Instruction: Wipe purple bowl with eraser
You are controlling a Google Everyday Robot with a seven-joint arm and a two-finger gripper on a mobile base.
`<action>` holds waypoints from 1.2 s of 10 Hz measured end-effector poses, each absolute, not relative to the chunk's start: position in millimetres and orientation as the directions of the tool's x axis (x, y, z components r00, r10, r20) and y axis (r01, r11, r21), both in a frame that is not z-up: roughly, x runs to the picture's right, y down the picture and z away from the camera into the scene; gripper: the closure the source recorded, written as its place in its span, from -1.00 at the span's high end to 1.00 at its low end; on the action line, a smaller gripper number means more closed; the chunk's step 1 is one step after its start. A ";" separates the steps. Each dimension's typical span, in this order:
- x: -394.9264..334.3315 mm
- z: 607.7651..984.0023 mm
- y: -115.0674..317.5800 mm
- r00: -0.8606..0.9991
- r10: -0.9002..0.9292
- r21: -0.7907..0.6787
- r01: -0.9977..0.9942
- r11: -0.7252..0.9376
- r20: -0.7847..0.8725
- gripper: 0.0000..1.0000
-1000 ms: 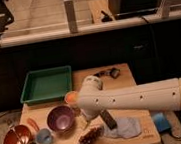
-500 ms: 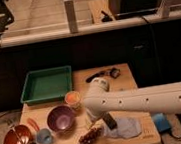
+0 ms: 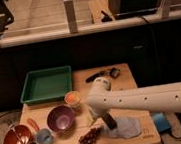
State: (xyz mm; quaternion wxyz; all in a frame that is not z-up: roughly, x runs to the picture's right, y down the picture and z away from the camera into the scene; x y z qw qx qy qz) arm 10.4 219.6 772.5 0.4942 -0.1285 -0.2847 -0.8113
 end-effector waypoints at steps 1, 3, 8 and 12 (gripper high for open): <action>10.8 789.6 218.1 -0.482 -0.726 0.339 0.873 -0.350 0.490 0.60; 15.5 805.2 216.5 -0.482 -0.727 0.341 0.873 -0.349 0.490 0.60; 48.9 822.5 219.5 -0.433 -0.730 0.301 0.900 -0.316 0.529 0.60; 61.8 831.9 241.7 -0.395 -0.717 0.286 0.917 -0.277 0.575 0.56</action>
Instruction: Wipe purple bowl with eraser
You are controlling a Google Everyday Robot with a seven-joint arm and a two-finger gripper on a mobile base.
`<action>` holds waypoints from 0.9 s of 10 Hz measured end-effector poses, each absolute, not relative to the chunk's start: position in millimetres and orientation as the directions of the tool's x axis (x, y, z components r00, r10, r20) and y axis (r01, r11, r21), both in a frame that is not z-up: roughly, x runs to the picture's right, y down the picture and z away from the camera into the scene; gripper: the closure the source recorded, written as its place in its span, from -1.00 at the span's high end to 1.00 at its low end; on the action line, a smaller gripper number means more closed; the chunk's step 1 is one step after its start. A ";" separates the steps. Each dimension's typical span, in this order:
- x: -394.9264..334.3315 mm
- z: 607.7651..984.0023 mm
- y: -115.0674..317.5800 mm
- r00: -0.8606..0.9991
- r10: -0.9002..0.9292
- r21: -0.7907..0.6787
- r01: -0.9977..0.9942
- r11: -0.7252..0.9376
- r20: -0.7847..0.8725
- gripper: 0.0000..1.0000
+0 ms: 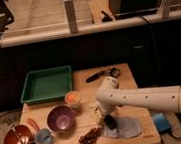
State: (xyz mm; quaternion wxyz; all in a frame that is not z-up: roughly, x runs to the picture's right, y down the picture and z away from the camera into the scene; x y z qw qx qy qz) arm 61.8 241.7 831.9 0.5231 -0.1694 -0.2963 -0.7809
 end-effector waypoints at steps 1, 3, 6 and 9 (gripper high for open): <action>63.1 833.5 244.4 -0.389 -0.717 0.284 0.920 -0.270 0.579 0.42; 62.8 829.0 242.4 -0.378 -0.716 0.277 0.925 -0.261 0.587 -0.04; 52.5 814.6 235.4 -0.389 -0.698 0.257 0.921 -0.292 0.601 -0.64; 34.0 782.4 217.6 -0.423 -0.686 0.259 0.906 -0.336 0.592 -1.00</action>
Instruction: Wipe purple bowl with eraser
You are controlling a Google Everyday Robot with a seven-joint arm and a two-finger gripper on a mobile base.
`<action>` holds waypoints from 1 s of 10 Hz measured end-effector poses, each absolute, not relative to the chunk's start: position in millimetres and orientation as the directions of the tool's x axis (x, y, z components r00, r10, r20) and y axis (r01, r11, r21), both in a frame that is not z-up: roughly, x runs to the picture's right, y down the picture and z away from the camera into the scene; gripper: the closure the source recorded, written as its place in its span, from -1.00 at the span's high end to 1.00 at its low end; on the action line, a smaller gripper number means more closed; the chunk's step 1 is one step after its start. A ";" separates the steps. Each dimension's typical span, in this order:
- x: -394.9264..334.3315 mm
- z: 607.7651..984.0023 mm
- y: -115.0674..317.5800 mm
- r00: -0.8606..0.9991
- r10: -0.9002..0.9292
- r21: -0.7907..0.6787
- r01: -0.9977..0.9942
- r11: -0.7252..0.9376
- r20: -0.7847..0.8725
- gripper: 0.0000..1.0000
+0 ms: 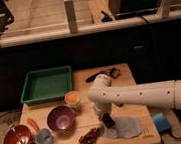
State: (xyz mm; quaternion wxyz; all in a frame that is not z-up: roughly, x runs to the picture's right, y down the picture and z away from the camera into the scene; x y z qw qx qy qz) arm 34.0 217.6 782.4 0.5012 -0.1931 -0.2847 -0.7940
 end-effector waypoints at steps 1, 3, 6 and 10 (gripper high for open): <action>26.1 770.3 210.4 -0.442 -0.683 0.271 0.897 -0.350 0.581 -1.00; -4.0 734.2 190.5 -0.515 -0.668 0.326 0.857 -0.399 0.537 -1.00; -50.7 708.3 183.9 -0.622 -0.625 0.420 0.782 -0.461 0.471 -1.00; -105.9 693.7 200.9 -0.734 -0.550 0.514 0.675 -0.529 0.398 -1.00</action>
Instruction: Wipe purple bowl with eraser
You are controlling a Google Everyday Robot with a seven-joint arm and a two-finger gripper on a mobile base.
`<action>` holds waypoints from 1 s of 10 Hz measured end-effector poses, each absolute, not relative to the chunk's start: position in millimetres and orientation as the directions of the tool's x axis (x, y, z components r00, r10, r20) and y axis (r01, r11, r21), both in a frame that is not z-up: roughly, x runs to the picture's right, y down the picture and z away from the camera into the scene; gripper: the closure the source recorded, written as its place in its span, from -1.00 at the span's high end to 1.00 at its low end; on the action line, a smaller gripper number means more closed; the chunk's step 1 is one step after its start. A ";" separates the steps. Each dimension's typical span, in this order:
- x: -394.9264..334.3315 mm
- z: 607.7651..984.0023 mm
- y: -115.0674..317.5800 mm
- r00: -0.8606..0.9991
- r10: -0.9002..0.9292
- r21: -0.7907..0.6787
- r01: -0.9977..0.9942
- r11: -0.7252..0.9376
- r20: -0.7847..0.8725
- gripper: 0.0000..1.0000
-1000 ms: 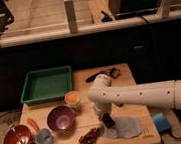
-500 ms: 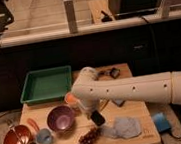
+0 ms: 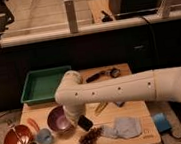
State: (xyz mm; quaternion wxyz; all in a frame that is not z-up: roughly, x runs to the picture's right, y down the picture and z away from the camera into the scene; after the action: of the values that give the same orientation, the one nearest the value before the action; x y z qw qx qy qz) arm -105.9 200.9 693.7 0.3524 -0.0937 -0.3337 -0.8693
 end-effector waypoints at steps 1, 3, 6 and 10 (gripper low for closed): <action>-111.8 691.9 203.0 -0.750 -0.537 0.523 0.657 -0.542 0.385 -1.00; -125.6 688.7 206.1 -0.778 -0.515 0.538 0.624 -0.567 0.360 -1.00; -139.8 694.1 211.3 -0.802 -0.481 0.556 0.594 -0.582 0.354 -1.00; -168.4 711.0 209.3 -0.832 -0.430 0.562 0.554 -0.614 0.351 -1.00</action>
State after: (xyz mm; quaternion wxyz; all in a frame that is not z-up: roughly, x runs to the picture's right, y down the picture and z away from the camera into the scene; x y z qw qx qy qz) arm -168.4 209.3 711.0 0.2753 -0.0907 -0.3423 -0.8938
